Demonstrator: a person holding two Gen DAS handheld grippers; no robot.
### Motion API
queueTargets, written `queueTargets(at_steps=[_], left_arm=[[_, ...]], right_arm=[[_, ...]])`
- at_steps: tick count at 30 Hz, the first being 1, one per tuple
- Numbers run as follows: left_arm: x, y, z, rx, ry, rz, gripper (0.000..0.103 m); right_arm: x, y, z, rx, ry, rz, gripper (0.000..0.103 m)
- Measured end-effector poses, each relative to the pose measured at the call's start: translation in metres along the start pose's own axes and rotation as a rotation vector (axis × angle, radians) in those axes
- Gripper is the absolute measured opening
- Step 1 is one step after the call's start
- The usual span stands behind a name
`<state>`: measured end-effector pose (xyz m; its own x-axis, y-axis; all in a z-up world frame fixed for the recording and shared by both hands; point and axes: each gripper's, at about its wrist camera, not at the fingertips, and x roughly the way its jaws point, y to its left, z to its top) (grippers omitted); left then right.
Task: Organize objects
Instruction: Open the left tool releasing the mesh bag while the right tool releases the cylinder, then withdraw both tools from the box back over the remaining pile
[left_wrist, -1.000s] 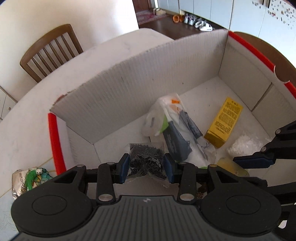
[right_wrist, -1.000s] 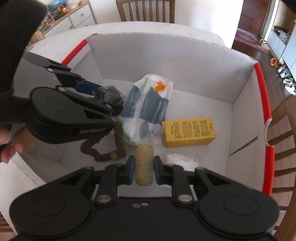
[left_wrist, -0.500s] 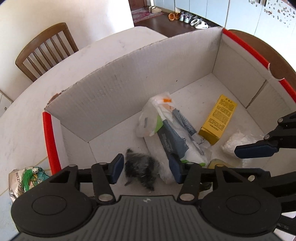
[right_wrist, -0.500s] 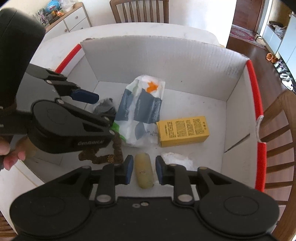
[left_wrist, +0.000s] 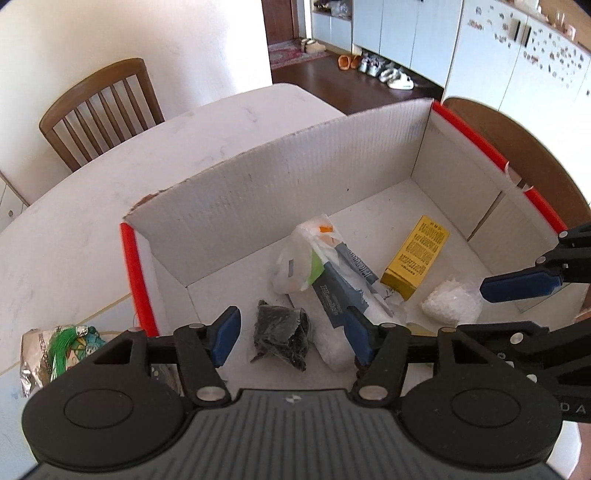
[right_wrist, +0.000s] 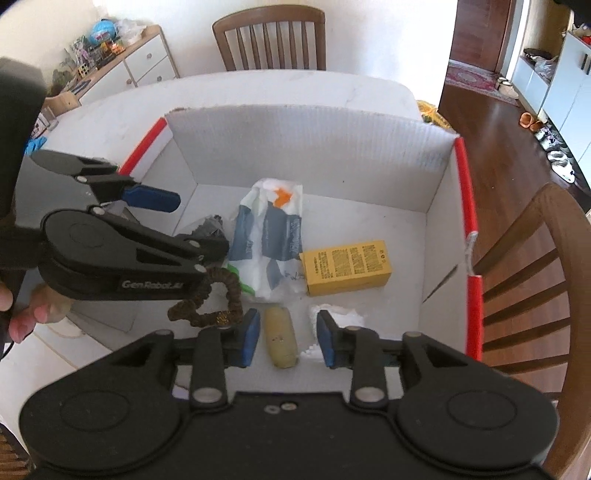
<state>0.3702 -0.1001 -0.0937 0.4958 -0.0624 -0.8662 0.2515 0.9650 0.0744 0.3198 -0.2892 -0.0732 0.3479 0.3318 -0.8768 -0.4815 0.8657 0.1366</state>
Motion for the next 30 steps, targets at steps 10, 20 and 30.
queueTargets(at_steps=[10, 20, 30], left_arm=[[-0.047, 0.009, -0.009, -0.041, -0.11, -0.055, 0.073], [-0.092, 0.037, -0.025, -0.124, -0.21, -0.078, 0.081], [-0.129, 0.077, -0.054, -0.158, -0.279, -0.056, 0.085]], right_arm=[[-0.039, 0.013, 0.003, -0.009, -0.094, -0.011, 0.068], [-0.068, 0.037, 0.01, 0.003, -0.148, -0.01, 0.079], [-0.075, 0.072, 0.013, 0.007, -0.176, -0.026, 0.087]])
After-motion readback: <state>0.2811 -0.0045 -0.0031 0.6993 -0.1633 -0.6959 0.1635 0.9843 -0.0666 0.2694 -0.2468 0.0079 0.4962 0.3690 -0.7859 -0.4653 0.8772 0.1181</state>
